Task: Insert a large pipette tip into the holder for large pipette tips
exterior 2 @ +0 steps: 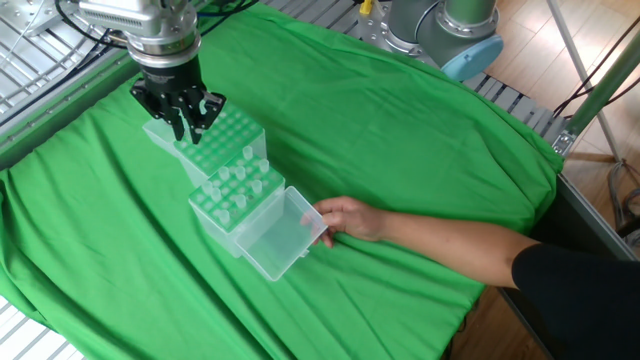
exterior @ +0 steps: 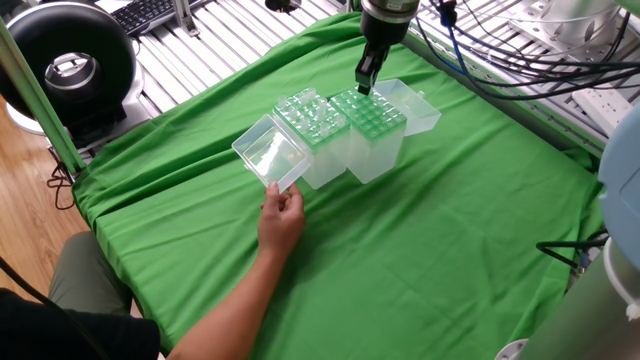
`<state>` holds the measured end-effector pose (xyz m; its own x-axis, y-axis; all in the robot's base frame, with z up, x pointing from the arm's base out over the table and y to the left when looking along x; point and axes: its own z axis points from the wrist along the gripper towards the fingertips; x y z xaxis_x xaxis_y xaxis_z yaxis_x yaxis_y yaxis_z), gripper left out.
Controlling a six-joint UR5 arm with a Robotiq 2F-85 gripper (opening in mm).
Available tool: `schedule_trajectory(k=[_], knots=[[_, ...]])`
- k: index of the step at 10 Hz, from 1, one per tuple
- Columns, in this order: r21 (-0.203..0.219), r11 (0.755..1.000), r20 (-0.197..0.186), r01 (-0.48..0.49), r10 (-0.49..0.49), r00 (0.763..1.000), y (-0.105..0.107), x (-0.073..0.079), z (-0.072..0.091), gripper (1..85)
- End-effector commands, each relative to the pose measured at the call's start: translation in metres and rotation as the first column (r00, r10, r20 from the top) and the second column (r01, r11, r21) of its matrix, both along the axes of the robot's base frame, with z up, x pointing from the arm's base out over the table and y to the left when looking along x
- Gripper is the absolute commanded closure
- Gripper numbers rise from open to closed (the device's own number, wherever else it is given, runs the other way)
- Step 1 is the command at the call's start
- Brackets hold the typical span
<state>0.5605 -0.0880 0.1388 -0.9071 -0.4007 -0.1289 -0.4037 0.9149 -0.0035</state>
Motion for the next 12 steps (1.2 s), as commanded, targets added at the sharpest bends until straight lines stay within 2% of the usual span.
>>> schedule_trajectory(k=[1,3,6,10,12], knots=[[0.011,1.0,0.01,0.028,-0.028,1.0,0.002,0.003,0.002,63.3],[0.011,0.999,0.013,0.035,-0.035,0.999,0.002,0.003,0.004,65.7],[0.001,0.999,-0.001,0.044,-0.044,0.999,0.002,-0.003,0.02,66.7],[-0.021,0.998,-0.028,0.052,-0.053,0.998,0.006,-0.006,0.052,69.3],[-0.035,0.999,-0.041,0.041,-0.042,0.998,0.006,-0.002,0.07,69.7]])
